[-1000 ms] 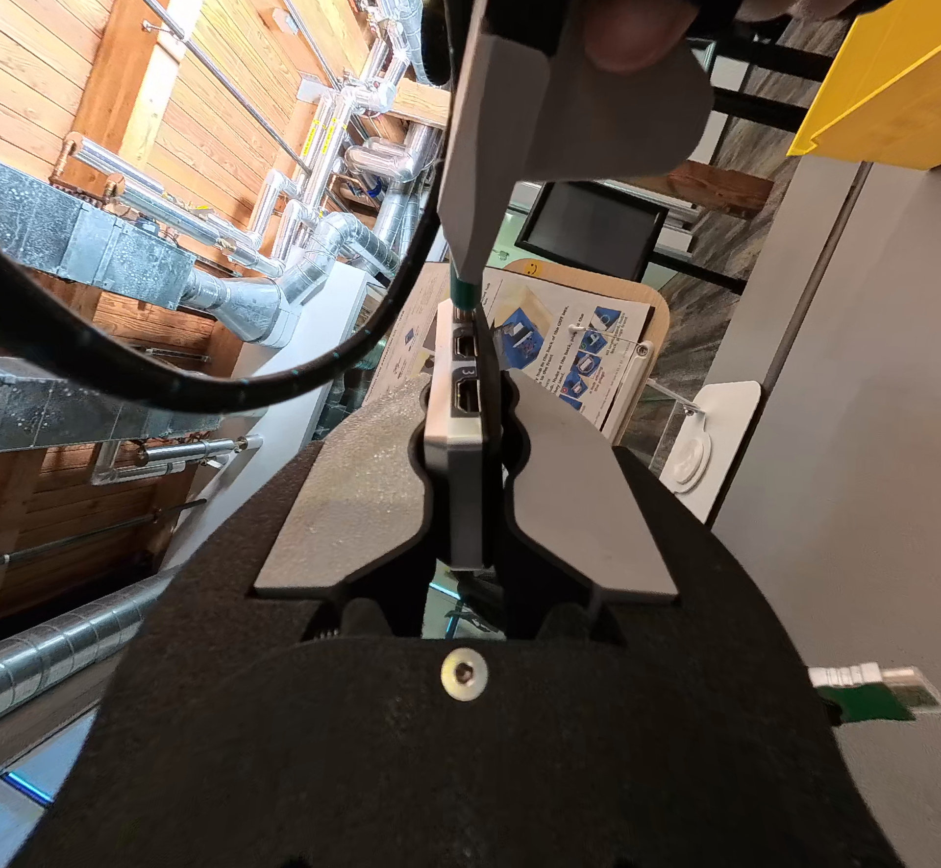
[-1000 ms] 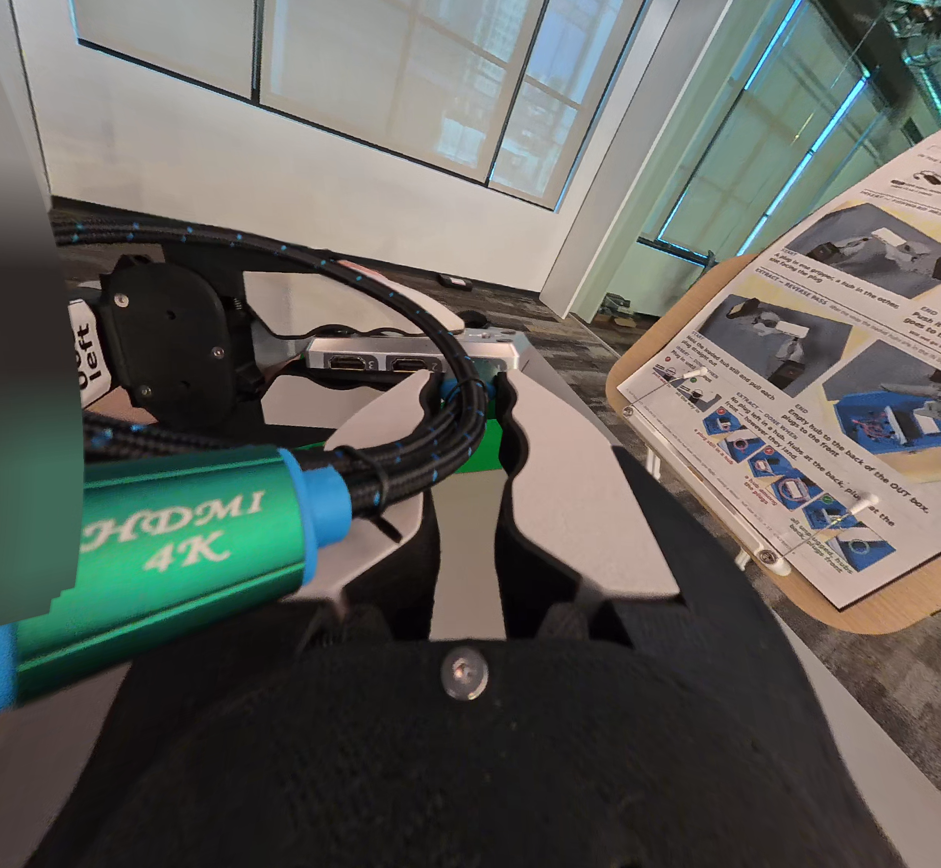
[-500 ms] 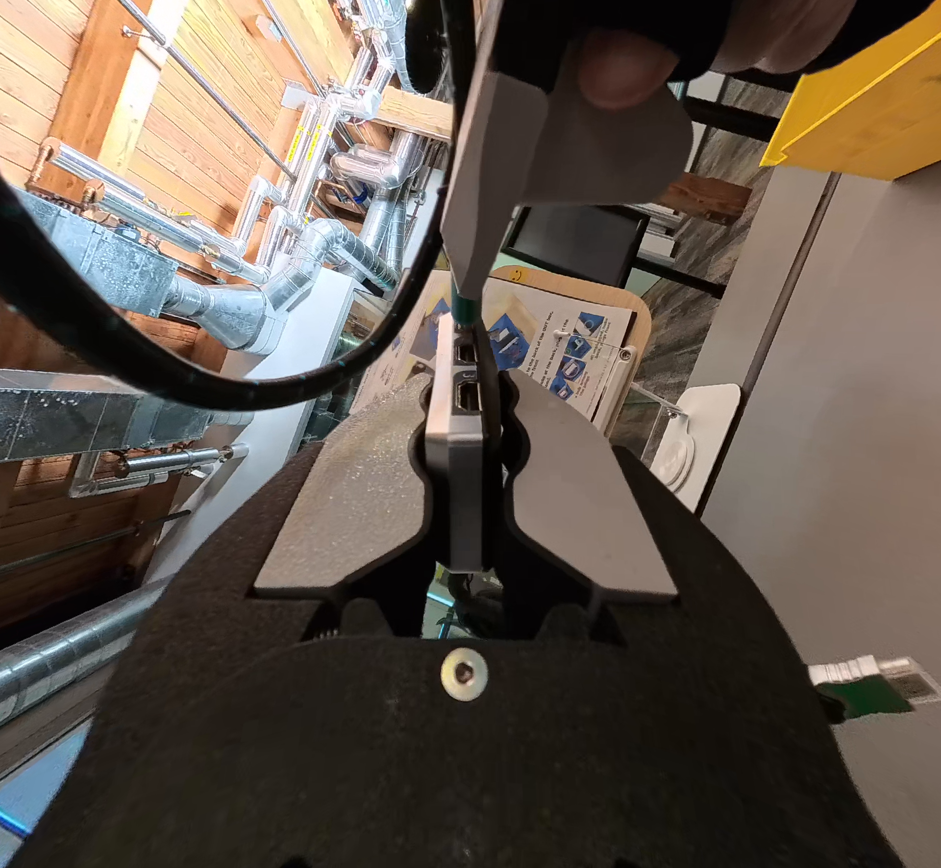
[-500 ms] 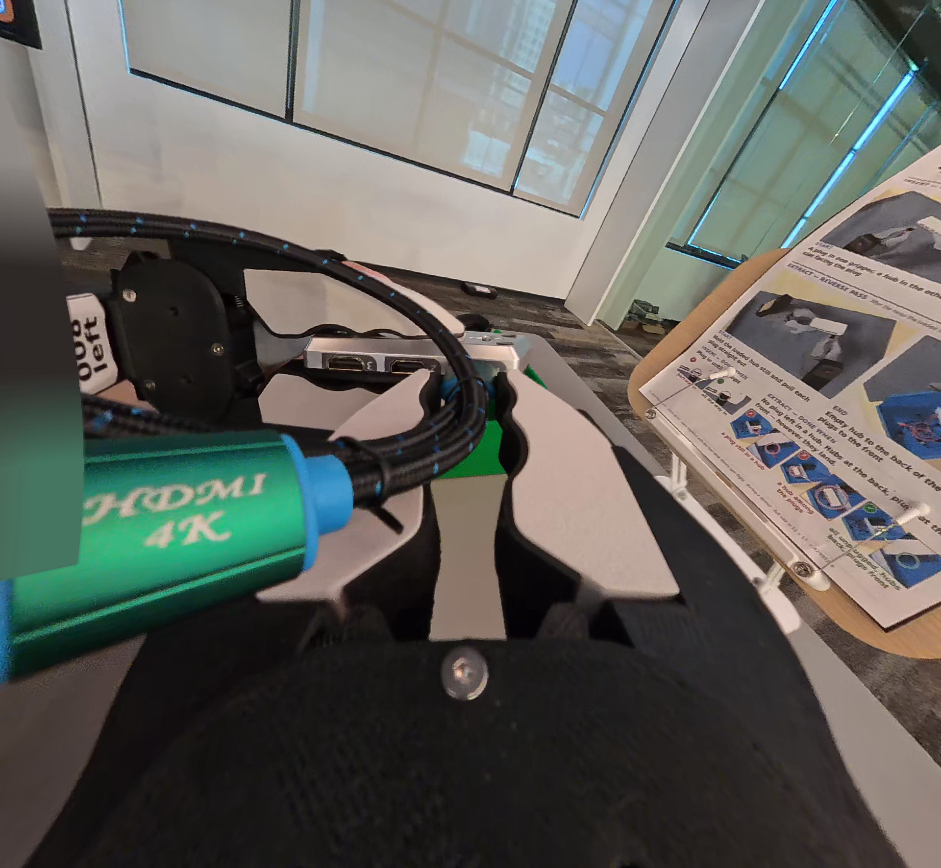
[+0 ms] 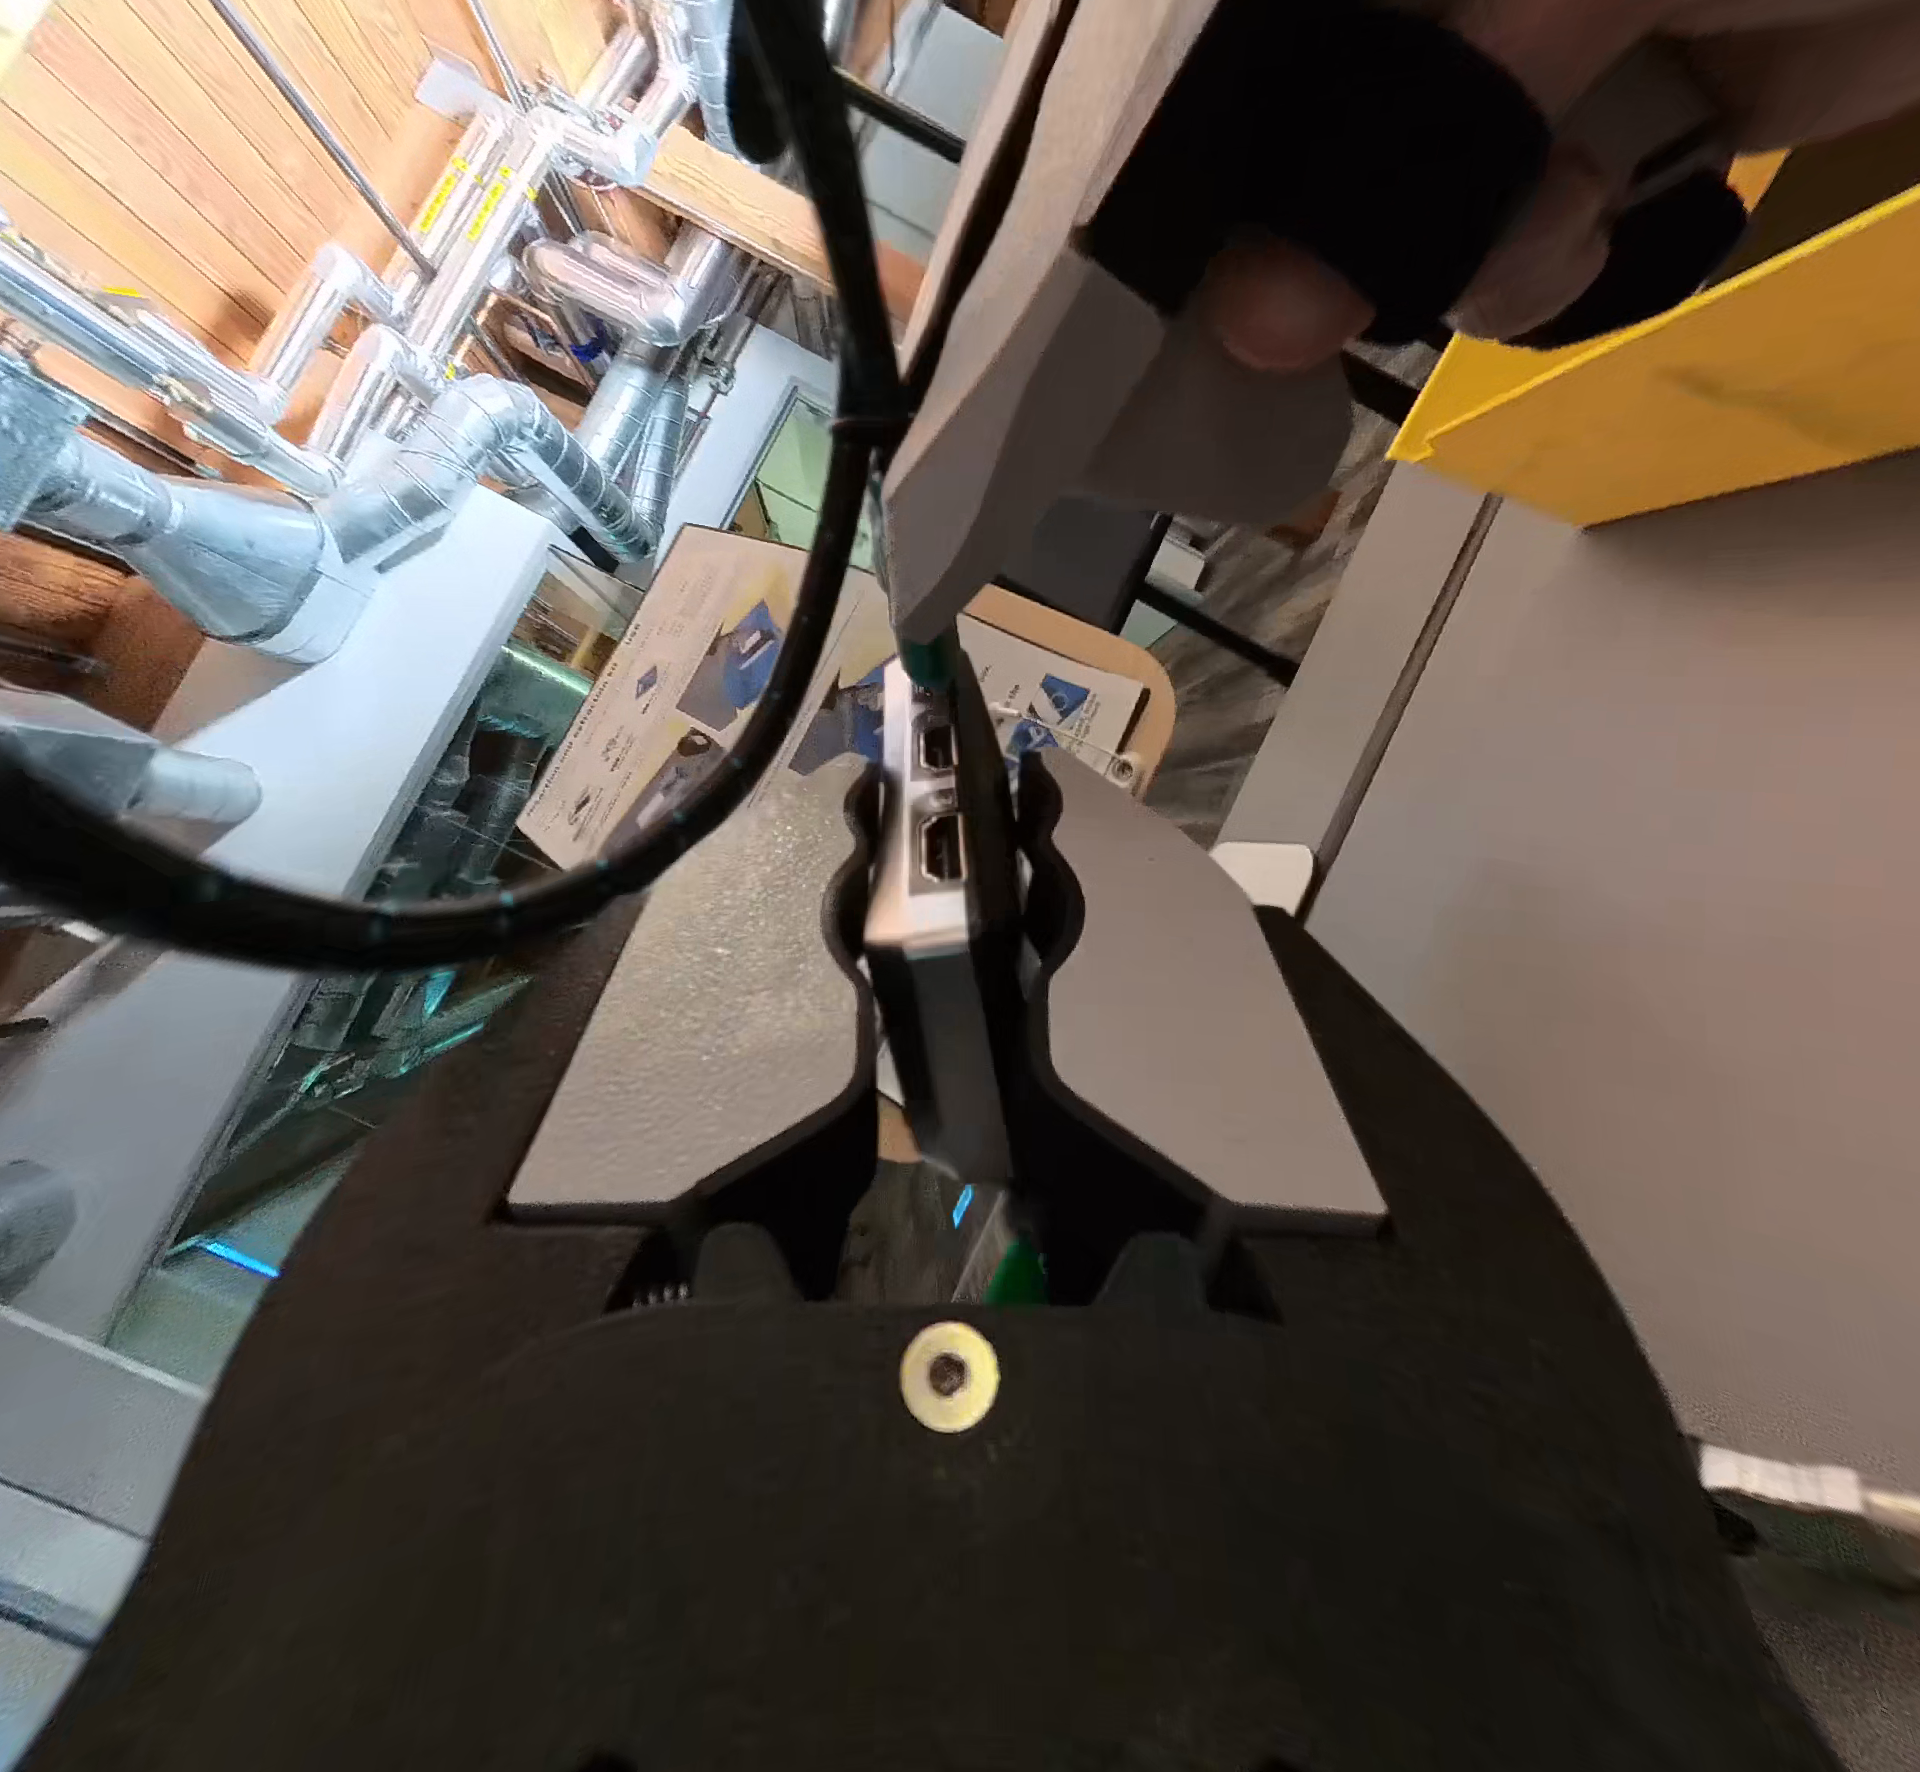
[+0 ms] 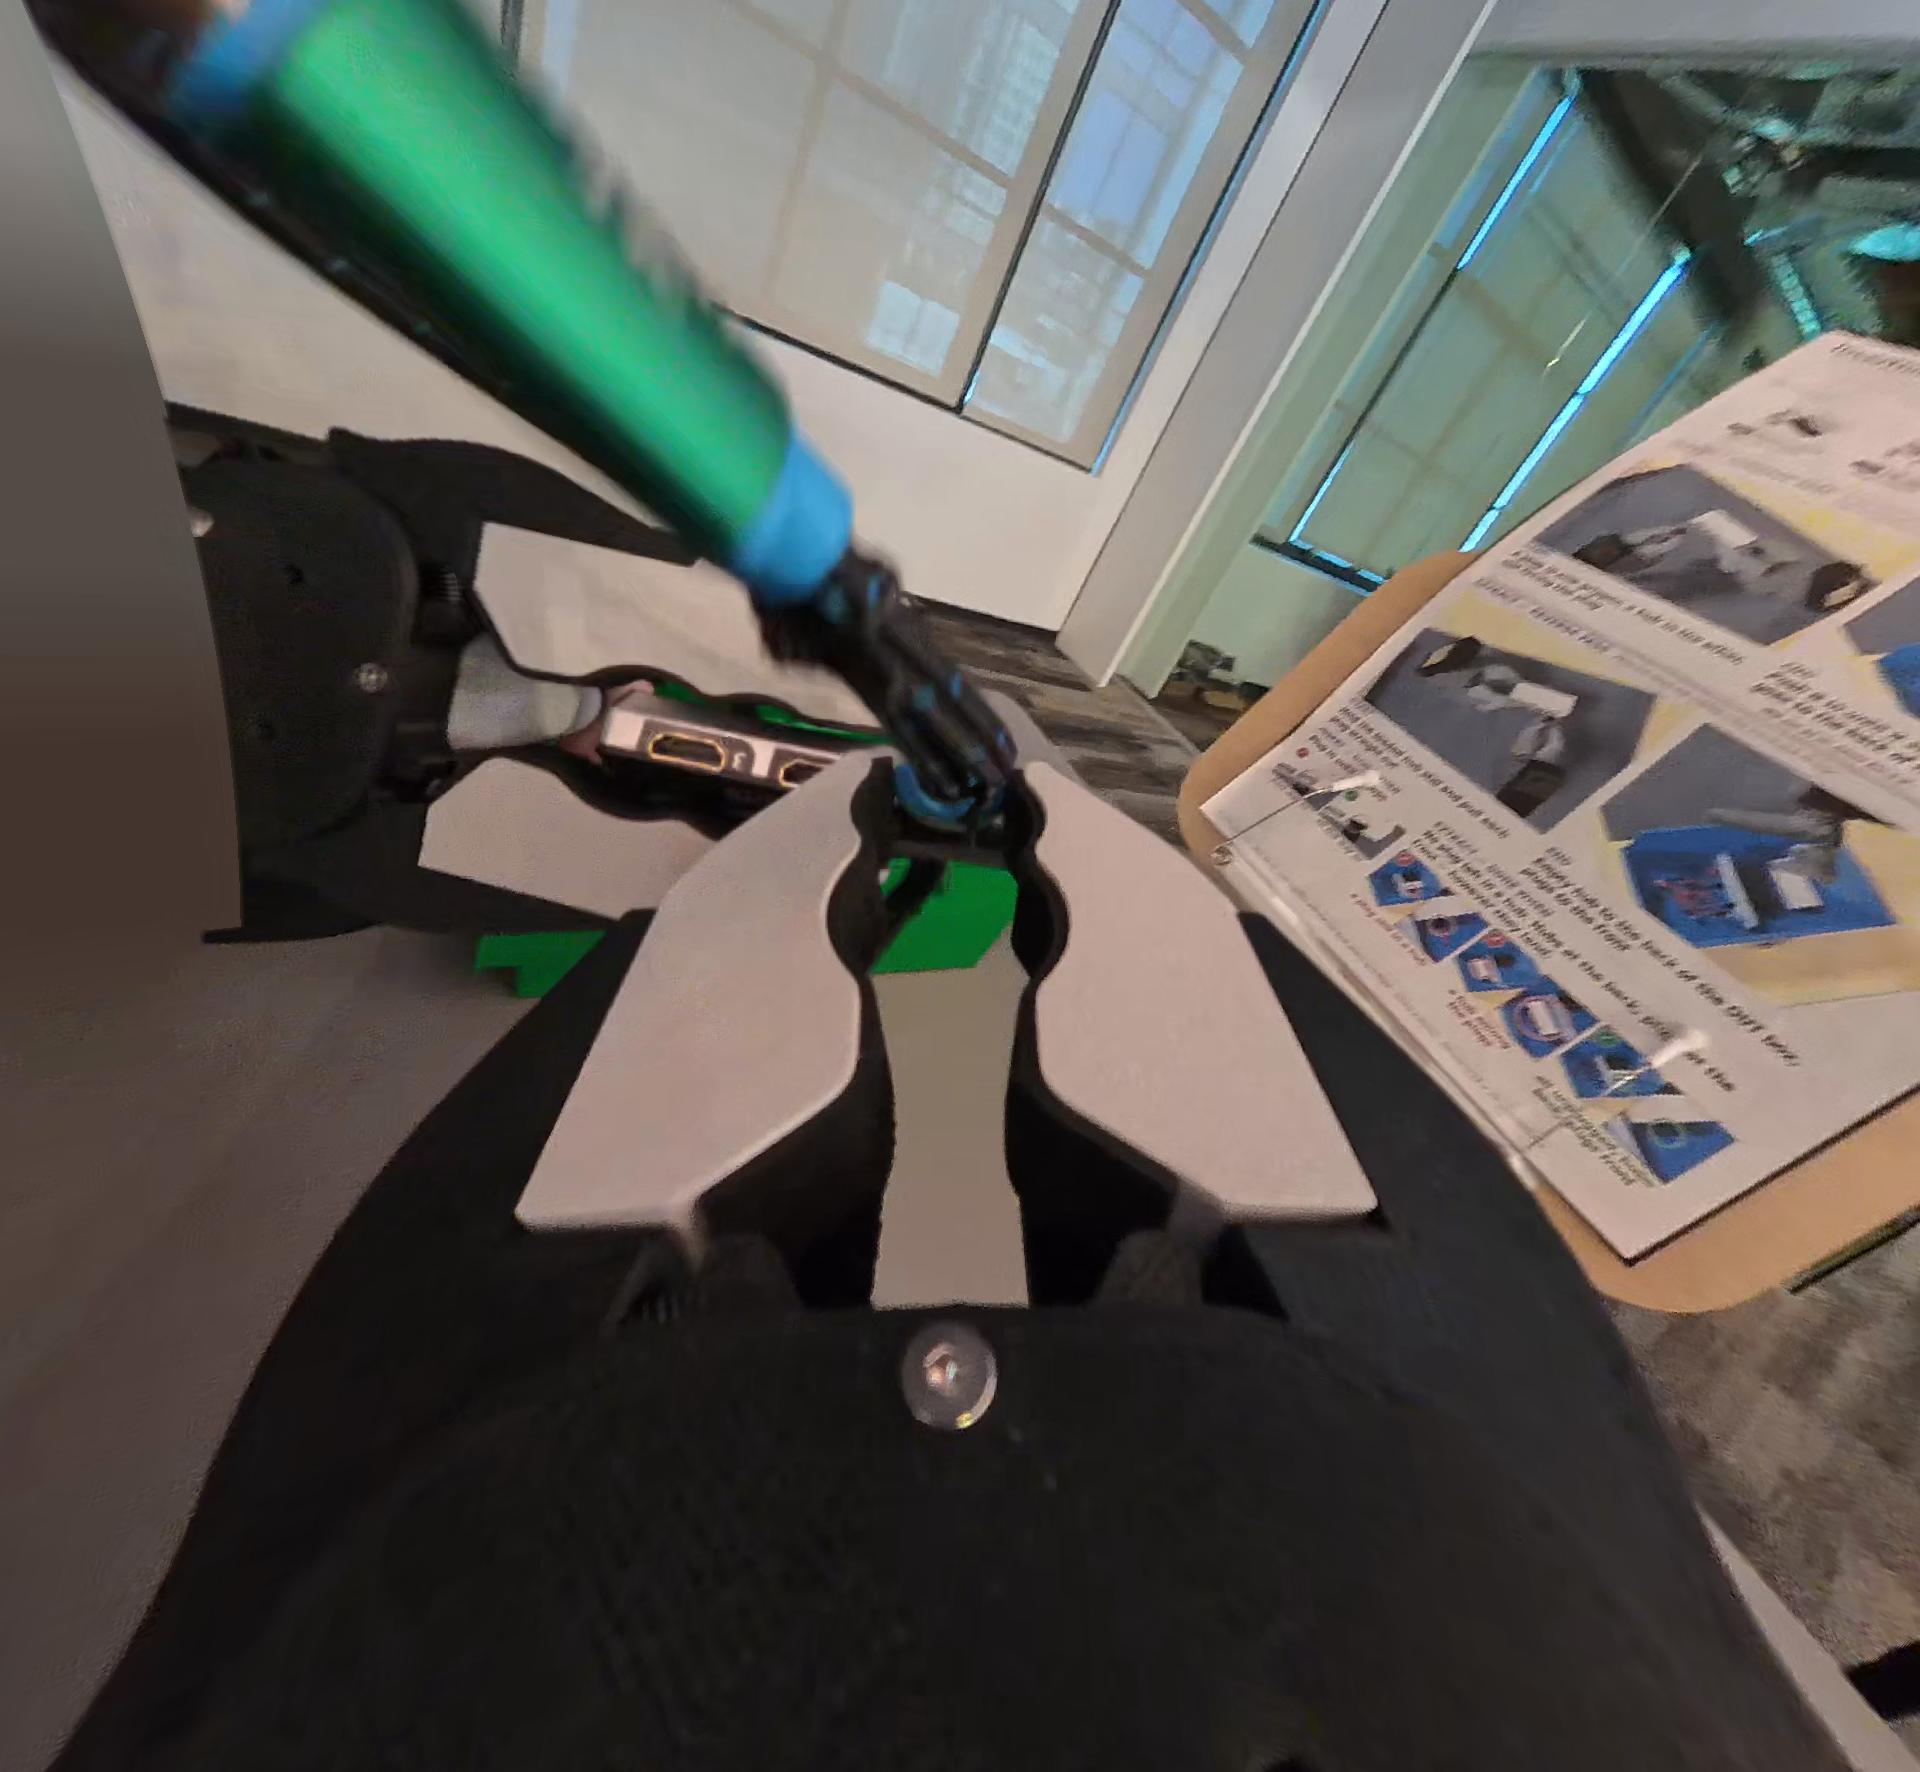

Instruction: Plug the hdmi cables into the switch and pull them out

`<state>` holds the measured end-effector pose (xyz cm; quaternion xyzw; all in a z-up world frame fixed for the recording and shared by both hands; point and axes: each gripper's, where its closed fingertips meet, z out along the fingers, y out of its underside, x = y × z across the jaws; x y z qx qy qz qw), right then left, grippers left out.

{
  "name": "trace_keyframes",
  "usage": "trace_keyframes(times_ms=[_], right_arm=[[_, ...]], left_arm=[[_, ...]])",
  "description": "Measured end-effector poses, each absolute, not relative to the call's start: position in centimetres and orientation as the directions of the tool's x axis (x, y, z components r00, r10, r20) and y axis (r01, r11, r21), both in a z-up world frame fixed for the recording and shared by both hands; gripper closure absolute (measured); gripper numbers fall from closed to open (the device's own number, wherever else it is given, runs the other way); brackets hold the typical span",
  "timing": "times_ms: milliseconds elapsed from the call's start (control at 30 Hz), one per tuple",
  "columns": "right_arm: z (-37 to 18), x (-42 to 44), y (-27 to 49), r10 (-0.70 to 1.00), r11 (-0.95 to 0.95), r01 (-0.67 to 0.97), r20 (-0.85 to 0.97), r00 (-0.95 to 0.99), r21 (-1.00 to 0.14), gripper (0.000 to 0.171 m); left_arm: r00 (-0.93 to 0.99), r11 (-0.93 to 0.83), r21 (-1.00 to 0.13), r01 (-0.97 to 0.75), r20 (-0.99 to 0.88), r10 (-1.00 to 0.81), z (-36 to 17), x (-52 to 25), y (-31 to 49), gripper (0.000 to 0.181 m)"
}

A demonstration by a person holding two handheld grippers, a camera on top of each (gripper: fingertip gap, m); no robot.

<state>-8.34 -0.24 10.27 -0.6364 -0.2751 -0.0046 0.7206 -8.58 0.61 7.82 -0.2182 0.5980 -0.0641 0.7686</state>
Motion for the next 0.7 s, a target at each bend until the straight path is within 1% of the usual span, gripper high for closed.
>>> trace_keyframes(times_ms=[67, 133, 267, 367, 433, 533, 600, 700], right_arm=[[10.4, -8.1, -0.2, 0.29, 0.202, 0.4, 0.444, 0.848, -0.894, 0.152], [10.4, -7.6, -0.1, 0.24, 0.198, 0.445, 0.484, 0.842, -0.873, 0.152], [10.4, -6.0, 0.1, 0.202, 0.159, 0.461, 0.486, 0.85, -0.873, 0.152], [10.4, -4.7, 0.1, 0.174, 0.13, 0.481, 0.498, 0.85, -0.867, 0.152], [10.3, -3.8, 0.2, 0.155, 0.108, 0.496, 0.507, 0.848, -0.862, 0.152], [10.6, -2.5, 0.1, 0.115, 0.099, 0.5, 0.509, 0.853, -0.86, 0.152], [10.9, -1.8, -0.1, 0.102, 0.104, 0.49, 0.5, 0.86, -0.865, 0.152], [11.4, -1.0, -0.4, 0.081, 0.119, 0.488, 0.498, 0.864, -0.865, 0.152]], left_arm=[[0.281, 0.904, -0.397, -0.162, -0.896, -0.343, 7.6, -8.4, 0.4, 0.154], [0.26, 0.89, -0.425, -0.167, -0.89, -0.376, 7.1, -8.1, 0.3, 0.151], [0.178, 0.793, -0.584, -0.175, -0.811, -0.558, 6.2, -7.7, 0.6, 0.143], [0.104, 0.682, -0.702, -0.206, -0.708, -0.698, 5.2, -7.5, 0.5, 0.143], [0.062, 0.617, -0.754, -0.224, -0.643, -0.763, 4.5, -7.4, 0.2, 0.144], [0.043, 0.55, -0.81, -0.204, -0.569, -0.821, 4.5, -7.3, -0.2, 0.143], [0.01, 0.502, -0.843, -0.194, -0.513, -0.858, 4.3, -7.4, -0.9, 0.146], [-0.082, 0.342, -0.919, -0.195, -0.333, -0.94, 3.3, -7.0, -2.1, 0.146]])
